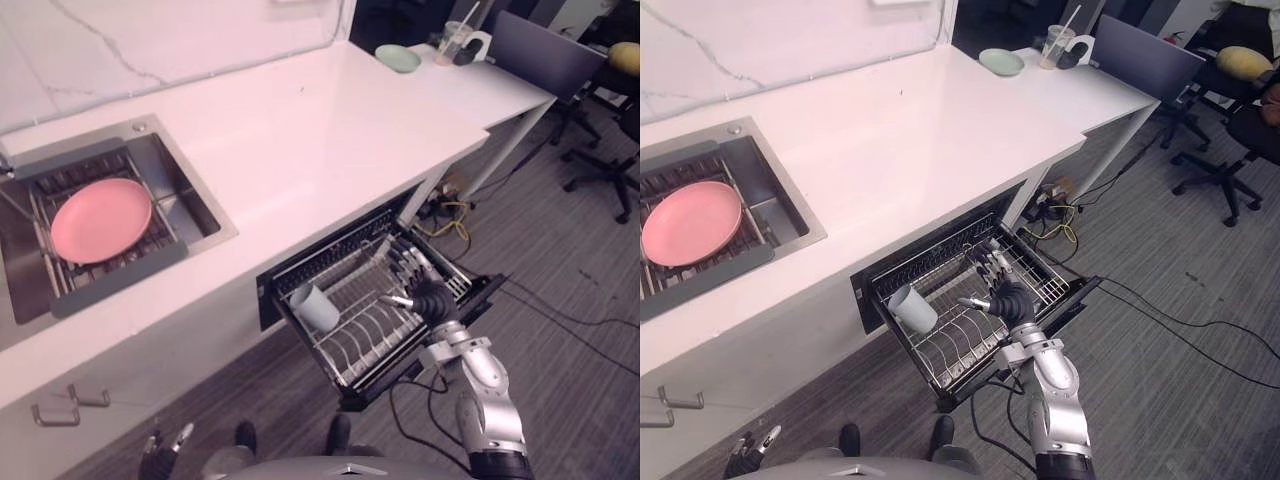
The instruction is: Walk over to the sink, pick up the cup, carry it to the dishwasher, place the cup inside the dishwasher, then close the dishwasher door
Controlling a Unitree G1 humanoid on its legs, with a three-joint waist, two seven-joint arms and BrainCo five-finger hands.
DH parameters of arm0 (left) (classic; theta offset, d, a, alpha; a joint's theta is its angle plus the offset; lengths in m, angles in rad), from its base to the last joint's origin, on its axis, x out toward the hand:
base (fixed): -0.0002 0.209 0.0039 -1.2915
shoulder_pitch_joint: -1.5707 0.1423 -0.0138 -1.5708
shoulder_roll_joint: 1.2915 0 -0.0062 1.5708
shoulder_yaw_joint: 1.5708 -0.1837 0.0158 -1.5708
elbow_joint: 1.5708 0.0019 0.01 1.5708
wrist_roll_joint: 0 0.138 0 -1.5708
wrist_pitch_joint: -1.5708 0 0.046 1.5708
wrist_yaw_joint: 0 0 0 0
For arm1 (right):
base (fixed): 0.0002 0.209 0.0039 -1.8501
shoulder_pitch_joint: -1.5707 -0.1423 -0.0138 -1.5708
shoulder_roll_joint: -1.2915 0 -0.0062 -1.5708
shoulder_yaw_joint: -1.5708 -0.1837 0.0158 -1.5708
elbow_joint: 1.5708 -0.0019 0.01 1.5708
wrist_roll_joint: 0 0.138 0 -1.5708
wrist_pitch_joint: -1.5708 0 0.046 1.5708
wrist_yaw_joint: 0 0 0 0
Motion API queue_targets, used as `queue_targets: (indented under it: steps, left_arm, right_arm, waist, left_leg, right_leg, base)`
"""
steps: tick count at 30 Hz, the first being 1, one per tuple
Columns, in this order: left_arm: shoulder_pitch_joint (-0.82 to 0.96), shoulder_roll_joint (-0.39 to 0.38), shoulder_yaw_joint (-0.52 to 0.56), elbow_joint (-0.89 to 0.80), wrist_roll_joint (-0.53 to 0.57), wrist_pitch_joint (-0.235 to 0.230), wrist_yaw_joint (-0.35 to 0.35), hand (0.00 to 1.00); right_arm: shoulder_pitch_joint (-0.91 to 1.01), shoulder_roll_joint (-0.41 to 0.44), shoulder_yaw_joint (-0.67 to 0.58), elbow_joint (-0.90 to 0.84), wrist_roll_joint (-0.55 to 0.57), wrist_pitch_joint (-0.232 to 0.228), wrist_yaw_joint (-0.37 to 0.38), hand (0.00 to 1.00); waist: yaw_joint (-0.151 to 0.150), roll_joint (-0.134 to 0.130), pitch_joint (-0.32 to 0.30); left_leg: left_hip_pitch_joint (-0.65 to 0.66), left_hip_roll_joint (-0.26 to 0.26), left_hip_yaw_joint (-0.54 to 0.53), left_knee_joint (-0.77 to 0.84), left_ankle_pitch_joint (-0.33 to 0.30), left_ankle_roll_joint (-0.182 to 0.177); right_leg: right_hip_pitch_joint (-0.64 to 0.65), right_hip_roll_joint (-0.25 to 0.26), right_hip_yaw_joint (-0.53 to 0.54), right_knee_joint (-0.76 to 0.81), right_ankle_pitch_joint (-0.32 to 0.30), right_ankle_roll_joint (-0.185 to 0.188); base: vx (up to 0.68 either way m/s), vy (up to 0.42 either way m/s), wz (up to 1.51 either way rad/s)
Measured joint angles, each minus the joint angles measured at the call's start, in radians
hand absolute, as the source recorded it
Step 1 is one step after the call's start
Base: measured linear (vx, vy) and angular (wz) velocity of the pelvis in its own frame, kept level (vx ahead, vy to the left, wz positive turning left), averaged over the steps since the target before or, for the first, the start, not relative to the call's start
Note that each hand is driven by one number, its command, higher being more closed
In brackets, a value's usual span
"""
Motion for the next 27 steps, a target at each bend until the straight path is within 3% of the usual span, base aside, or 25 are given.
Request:
queue_targets:
  steps: [4, 14, 17, 21, 22, 24, 25, 26, 27]
  left_arm:
    - [0.001, -0.004, 0.0, 0.019, 0.001, 0.0, 0.023, 0.0]
    - [0.001, -0.025, 0.0, 0.021, -0.002, 0.005, 0.042, 0.0]
    - [0.002, -0.034, 0.021, 0.026, -0.003, 0.005, 0.054, 0.0]
    - [0.001, -0.036, 0.046, 0.023, -0.003, 0.0, 0.063, 0.0]
    - [0.001, -0.039, 0.046, 0.021, -0.003, 0.0, 0.062, 0.0]
    - [0.005, -0.05, 0.062, 0.028, -0.001, -0.013, 0.044, 0.0]
    - [0.004, -0.052, 0.071, 0.036, 0.0, -0.016, 0.042, 0.0]
    - [-0.003, -0.065, 0.073, 0.049, 0.004, -0.016, 0.041, 0.0]
    - [0.003, -0.085, 0.069, 0.045, 0.021, -0.017, 0.037, 0.0]
  right_arm:
    - [-0.003, 0.006, 0.0, -0.038, 0.037, -0.04, 0.022, 0.0]
    - [-0.004, 0.002, 0.001, -0.063, 0.114, -0.04, 0.028, 0.0]
    - [-0.002, -0.006, 0.004, -0.086, 0.149, -0.036, 0.027, 0.0]
    - [-0.051, -0.022, 0.007, -0.156, 0.142, -0.045, -0.003, 0.0]
    - [-0.069, -0.032, 0.004, -0.156, 0.14, -0.045, -0.009, 0.0]
    - [-0.102, -0.093, -0.02, -0.156, 0.131, -0.046, -0.063, 0.0]
    - [-0.101, -0.104, -0.034, -0.156, 0.132, -0.047, -0.07, 0.0]
    - [-0.102, -0.126, -0.078, -0.143, 0.134, -0.048, -0.073, 0.0]
    - [-0.1, -0.148, -0.121, -0.138, 0.16, -0.048, -0.07, 0.0]
  waist:
    - [-0.002, 0.019, -0.011]
    - [-0.004, 0.038, -0.013]
    - [-0.002, 0.045, -0.013]
    - [0.006, 0.06, 0.0]
    - [0.004, 0.057, 0.002]
    - [0.003, 0.086, 0.013]
    - [-0.004, 0.08, 0.012]
    - [-0.005, 0.086, 0.019]
    - [-0.011, 0.13, 0.018]
  left_leg:
    - [0.04, 0.003, 0.009, 0.006, -0.004, 0.003]
    - [0.064, 0.007, 0.024, 0.031, -0.039, -0.005]
    - [0.054, 0.006, -0.016, 0.039, -0.04, -0.005]
    - [-0.063, 0.003, -0.105, 0.125, -0.029, -0.005]
    - [-0.079, 0.005, -0.089, 0.128, -0.021, -0.009]
    - [-0.098, 0.066, 0.123, 0.102, -0.051, -0.004]
    - [-0.096, 0.074, 0.175, 0.123, -0.064, 0.019]
    - [-0.14, 0.125, 0.254, 0.278, -0.086, 0.094]
    - [-0.175, 0.16, 0.283, 0.391, -0.047, 0.062]
  right_leg:
    - [0.026, 0.003, 0.013, -0.001, 0.001, 0.005]
    - [0.056, 0.006, 0.032, -0.004, -0.007, 0.004]
    - [0.073, 0.002, -0.006, -0.001, -0.023, -0.003]
    - [0.069, -0.011, -0.141, 0.0, -0.022, 0.001]
    - [0.07, -0.012, -0.166, 0.002, -0.024, 0.0]
    - [0.076, -0.008, -0.296, 0.008, -0.027, -0.006]
    - [0.082, -0.027, -0.322, -0.001, -0.032, -0.008]
    - [0.076, -0.053, -0.369, 0.031, -0.048, -0.007]
    - [0.056, -0.067, -0.38, 0.145, -0.105, 0.002]
  base:
    - [0.08, -0.015, -0.1]
    - [-0.05, -0.013, -0.07]
    - [-0.03, -0.022, 0.41]
    - [-0.01, -0.023, 0.87]
    - [-0.11, -0.031, 1.12]
    - [-0.09, -0.031, 1.19]
    - [0.02, 0.049, 1.1]
    - [0.09, 0.097, 0.98]
    - [0.1, 0.095, 1.01]
